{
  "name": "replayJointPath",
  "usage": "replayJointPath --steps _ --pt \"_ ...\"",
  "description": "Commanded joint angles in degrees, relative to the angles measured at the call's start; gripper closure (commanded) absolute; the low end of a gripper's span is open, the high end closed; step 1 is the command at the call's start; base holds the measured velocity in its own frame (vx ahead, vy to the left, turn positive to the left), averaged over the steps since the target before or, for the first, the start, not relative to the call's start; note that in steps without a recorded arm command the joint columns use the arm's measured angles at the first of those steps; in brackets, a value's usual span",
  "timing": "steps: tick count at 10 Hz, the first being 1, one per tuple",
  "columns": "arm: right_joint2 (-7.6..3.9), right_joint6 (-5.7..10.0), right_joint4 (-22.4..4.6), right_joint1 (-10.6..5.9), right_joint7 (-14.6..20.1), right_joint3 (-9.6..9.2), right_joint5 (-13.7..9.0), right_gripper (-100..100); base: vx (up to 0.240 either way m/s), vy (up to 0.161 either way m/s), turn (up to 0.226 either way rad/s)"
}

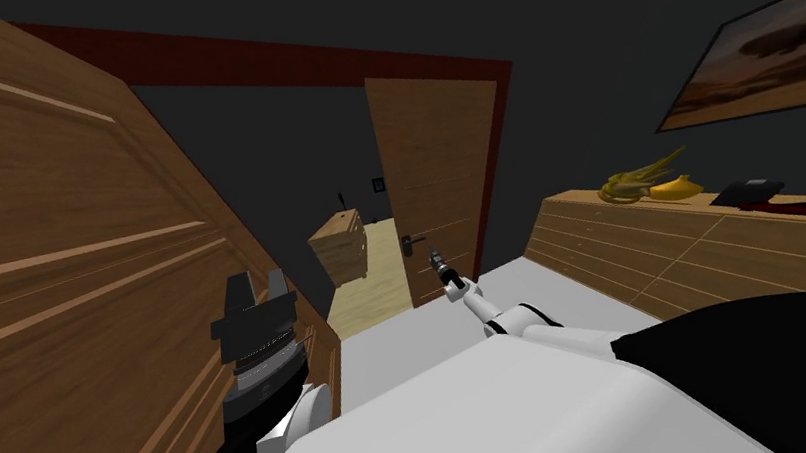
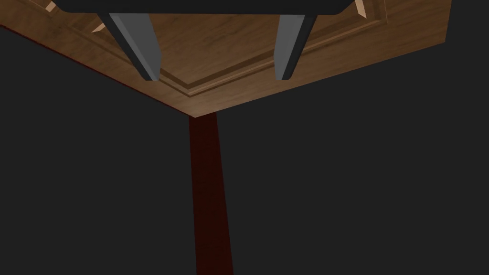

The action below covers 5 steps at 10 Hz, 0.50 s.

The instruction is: Pull the door open

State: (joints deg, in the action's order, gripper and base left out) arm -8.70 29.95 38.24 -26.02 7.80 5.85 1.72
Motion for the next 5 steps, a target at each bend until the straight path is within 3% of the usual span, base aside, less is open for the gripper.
replayJointPath --steps 1,5 --pt "-0.02 -0.12 -1.8 -1.16 0.3 0.18 0.1 -100 0.079 0.004 0.044" --pt "-0.25 -0.03 -7.2 -4.38 1.1 0.63 0.4 -100 0.085 0.010 0.044"
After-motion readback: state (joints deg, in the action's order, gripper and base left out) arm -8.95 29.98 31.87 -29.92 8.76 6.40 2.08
